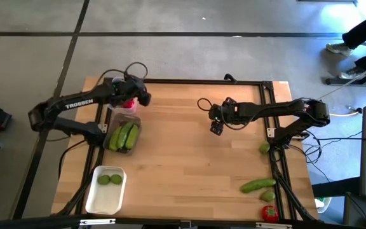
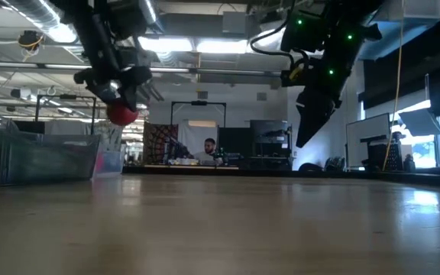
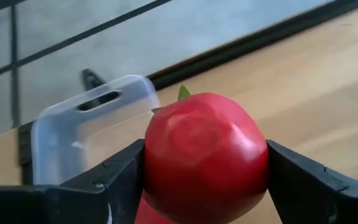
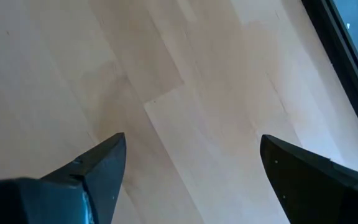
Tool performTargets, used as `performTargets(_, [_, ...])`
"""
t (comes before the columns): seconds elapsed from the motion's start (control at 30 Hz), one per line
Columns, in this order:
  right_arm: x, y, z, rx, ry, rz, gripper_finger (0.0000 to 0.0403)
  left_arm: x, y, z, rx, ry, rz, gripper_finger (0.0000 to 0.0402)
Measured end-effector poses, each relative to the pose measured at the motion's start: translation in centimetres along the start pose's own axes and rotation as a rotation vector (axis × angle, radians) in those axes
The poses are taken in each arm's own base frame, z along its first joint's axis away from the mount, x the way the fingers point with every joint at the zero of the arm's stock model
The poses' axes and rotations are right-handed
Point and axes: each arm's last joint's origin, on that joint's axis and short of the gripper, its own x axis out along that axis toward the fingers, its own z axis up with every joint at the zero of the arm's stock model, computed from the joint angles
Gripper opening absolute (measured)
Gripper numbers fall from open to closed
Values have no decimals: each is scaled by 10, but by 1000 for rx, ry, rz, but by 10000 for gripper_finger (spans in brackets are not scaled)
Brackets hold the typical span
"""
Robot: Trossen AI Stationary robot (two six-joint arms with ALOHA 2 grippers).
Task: Sort produce into baskets
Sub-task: Put the top tomato into the transparent bin
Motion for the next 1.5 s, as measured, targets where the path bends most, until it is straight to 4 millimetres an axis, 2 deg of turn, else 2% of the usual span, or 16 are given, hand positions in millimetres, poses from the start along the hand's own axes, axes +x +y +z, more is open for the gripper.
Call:
performTargets(0.37, [0,1,5,16,-46,10,335,24,31,0,-38,71,122,298])
performTargets(0.7, [0,1,5,16,-46,10,335,55,53,-5,-108,152,123,300])
performTargets(0.93, [0,1,5,18,-52,11,335,65,56,-6,-93,184,143,301])
performTargets(1.2, [0,1,6,21,-60,13,335,66,56,-6,-75,187,143,303])
performTargets(1.3, [0,1,6,21,-60,13,335,67,56,-6,-75,186,143,317])
performTargets(1.5, [0,1,6,21,-60,13,335,67,56,-6,-60,186,141,370])
